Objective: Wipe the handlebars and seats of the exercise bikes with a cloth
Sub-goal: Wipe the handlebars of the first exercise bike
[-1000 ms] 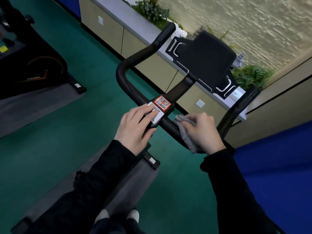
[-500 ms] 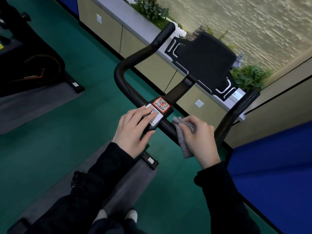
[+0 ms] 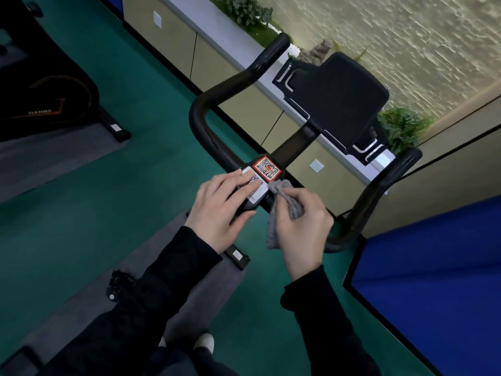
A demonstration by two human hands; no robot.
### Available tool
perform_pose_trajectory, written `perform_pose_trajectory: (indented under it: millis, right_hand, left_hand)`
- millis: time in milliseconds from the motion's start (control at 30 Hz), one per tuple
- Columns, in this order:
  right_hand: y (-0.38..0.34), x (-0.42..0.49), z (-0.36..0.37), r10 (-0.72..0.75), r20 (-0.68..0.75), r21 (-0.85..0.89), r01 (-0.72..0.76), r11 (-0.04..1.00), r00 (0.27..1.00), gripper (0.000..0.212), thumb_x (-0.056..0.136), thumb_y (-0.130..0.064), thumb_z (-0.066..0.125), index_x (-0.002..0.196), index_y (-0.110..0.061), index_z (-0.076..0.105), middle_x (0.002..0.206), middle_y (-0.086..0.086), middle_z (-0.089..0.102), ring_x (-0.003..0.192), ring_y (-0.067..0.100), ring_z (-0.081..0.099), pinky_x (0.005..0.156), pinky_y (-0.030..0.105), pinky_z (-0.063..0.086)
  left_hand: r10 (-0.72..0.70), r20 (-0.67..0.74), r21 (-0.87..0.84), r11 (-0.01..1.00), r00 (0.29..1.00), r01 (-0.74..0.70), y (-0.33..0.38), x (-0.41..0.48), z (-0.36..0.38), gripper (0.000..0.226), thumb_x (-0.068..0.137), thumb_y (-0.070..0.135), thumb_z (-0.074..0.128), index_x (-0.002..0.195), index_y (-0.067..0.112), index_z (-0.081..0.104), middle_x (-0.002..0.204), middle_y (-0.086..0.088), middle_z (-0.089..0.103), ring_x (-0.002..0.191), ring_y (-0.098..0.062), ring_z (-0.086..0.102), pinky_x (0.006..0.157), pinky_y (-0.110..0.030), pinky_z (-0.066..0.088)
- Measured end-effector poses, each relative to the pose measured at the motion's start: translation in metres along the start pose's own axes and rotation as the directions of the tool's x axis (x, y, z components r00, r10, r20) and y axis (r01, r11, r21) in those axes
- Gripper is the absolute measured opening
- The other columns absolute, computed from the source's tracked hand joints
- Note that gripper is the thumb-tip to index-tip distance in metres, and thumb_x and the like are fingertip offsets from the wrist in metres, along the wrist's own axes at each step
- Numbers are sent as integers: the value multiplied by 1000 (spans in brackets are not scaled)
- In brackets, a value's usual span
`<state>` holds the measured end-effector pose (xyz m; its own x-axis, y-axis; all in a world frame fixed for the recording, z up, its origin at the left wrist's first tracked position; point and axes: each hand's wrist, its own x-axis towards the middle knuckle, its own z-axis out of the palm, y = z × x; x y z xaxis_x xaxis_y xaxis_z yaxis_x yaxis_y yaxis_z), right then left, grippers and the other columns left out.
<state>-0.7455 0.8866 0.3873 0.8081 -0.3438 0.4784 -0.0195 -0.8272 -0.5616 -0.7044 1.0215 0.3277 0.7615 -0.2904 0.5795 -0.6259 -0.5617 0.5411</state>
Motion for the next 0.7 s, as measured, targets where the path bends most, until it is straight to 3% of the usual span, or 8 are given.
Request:
perform_pose_trajectory:
  millis: [67,133,233,300,400,500,633,700]
  right_hand:
    - [-6,-4,8,-22,-48,45,24,999,999,8,79,0,70,87,-1,70,86,11,67,77,19,64,74,20,47]
    - [-9,-8,12,-58,-62,49,62,997,996,9,80,2,69,89,2,69,86,13,66,78,23,65,72,26,50]
    - [-2,-17,5,-129,-16,-37,128,991,992,11,81,3,68,92,2,68,87,13,65,75,24,65,65,35,52]
    - [10,-24,-5,-143,-28,-100,140,985,989,10,81,4,67,91,2,67,87,12,64,74,20,62,63,33,50]
    - [18,-30,-14,-93,-111,-88,83,993,990,13,79,7,68,91,3,66,86,12,65,77,9,56,68,18,48]
    - [10,-26,-8,-60,-124,-37,56,998,990,14,80,7,68,93,3,67,88,12,66,81,10,58,76,7,41]
    - [6,-29,-18,25,-141,25,-22,999,990,22,84,-3,70,105,-2,64,98,7,70,89,13,67,82,20,52]
    - [7,-39,-28,109,-154,90,-95,991,982,30,82,-13,73,111,-13,62,101,-11,69,90,1,67,80,23,55]
  left_hand:
    - [1,-3,-36,999,1000,-1,-2,1,-1,50,76,21,75,123,13,60,126,-2,58,120,-20,43,92,-29,29]
    - [7,-3,-82,997,1000,-7,-5,2,-3,49,76,21,73,122,13,61,125,-2,58,119,-20,44,92,-32,32]
    - [34,32,-102,994,999,-30,-9,3,-6,49,76,22,71,123,13,61,126,-3,57,118,-22,45,91,-40,39]
    - [40,48,-91,995,998,-35,-9,4,-8,50,76,23,70,124,13,61,128,-3,57,118,-23,44,91,-41,40]
    - [39,61,-71,997,997,-34,-8,3,-10,50,78,23,69,126,13,59,130,-3,55,119,-22,43,91,-40,39]
    - [47,66,-59,997,997,-43,-6,3,-11,49,78,23,68,125,11,59,129,-5,56,118,-23,43,88,-43,41]
    - [57,85,-37,998,995,-54,-7,3,-13,50,78,23,68,126,11,59,130,-5,56,118,-23,42,89,-45,42]
    - [55,92,-23,998,994,-53,-7,3,-13,51,79,23,70,127,11,58,130,-4,55,119,-23,42,90,-46,43]
